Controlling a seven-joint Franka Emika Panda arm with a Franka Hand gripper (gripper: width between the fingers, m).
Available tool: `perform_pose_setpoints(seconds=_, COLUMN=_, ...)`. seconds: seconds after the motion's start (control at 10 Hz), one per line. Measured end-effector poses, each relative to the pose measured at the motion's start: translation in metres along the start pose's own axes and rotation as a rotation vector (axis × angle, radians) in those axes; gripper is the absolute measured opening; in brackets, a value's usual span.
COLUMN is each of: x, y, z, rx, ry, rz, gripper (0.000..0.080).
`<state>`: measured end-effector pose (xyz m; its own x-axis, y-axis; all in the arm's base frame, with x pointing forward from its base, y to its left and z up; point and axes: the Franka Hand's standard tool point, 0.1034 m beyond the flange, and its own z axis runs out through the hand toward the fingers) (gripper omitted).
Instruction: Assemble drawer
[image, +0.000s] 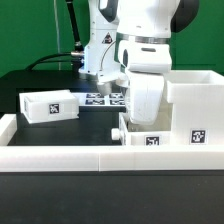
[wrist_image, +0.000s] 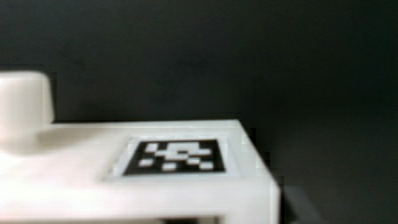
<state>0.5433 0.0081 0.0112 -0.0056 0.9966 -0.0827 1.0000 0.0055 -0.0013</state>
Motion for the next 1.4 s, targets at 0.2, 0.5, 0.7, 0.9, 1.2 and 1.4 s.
perform_pose_setpoints(seconds=0.2, x=-0.001, y=0.001, z=-0.010, rx=0.004, ry=-0.003, rz=0.065, gripper=0.0438)
perform_pose_setpoints(seconds=0.5, x=-0.004, y=0.010, z=-0.033, rx=0.020, ry=-0.016, rz=0.069, gripper=0.0632)
perform_pose_setpoints(seconds=0.7, x=-0.015, y=0.014, z=-0.046, rx=0.011, ry=-0.019, rz=0.059, gripper=0.0644)
perform_pose_setpoints(seconds=0.9, x=-0.035, y=0.013, z=-0.045, rx=0.013, ry=-0.021, rz=0.052, gripper=0.0649)
perform_pose_setpoints(seconds=1.2, x=-0.045, y=0.013, z=-0.044, rx=0.015, ry=-0.018, rz=0.053, gripper=0.0649)
perform_pose_setpoints(seconds=1.4, x=-0.052, y=0.010, z=-0.032, rx=0.022, ry=-0.009, rz=0.006, gripper=0.0649)
